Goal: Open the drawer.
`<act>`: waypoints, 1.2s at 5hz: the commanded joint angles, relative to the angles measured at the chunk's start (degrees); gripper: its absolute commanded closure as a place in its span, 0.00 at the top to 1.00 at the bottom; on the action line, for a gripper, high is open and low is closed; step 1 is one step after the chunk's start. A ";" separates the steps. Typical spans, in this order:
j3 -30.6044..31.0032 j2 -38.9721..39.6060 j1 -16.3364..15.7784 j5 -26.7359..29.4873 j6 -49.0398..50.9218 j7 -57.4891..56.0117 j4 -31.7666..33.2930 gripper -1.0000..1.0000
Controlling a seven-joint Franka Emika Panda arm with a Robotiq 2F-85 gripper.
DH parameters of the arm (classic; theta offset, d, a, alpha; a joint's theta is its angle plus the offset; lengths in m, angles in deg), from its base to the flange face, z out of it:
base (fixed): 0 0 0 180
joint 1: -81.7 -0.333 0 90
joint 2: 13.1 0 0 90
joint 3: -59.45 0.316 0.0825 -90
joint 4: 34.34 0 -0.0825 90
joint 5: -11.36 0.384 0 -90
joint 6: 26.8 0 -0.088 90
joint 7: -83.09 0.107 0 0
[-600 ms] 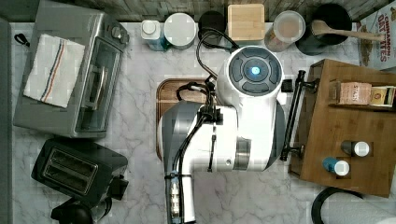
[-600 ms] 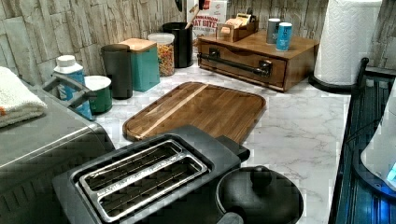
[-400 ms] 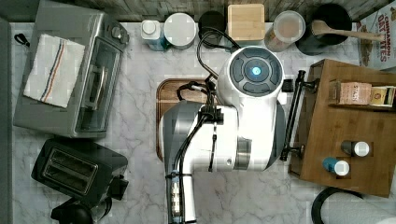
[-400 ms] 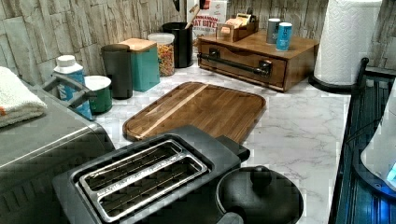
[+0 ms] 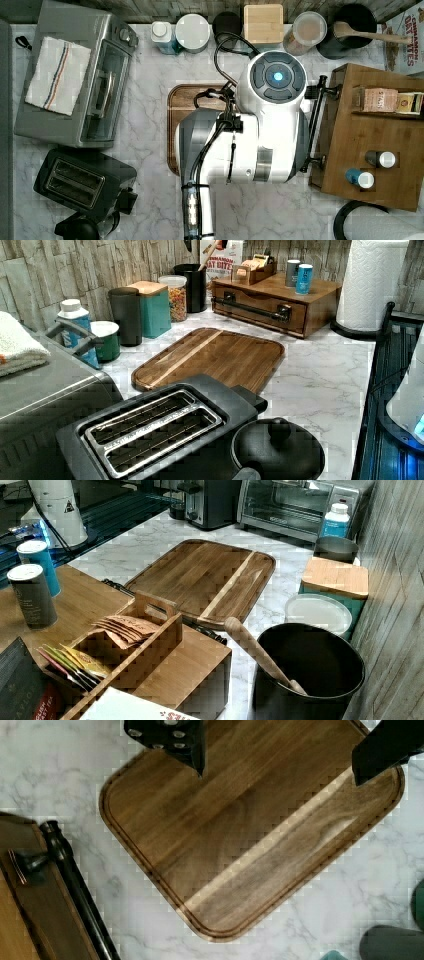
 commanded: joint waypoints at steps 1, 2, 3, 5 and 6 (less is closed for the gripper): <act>-5.51 2.62 5.00 -0.10 -4.61 -20.87 1.17 1.00; -7.67 3.07 6.03 -1.94 -8.59 -26.73 1.97 1.00; -10.12 4.45 6.09 -3.31 -7.06 -29.19 0.43 1.00; -11.68 2.26 5.72 -7.60 -19.94 -32.03 9.02 1.00; -11.01 2.94 5.97 -9.64 -21.38 -32.08 9.65 1.00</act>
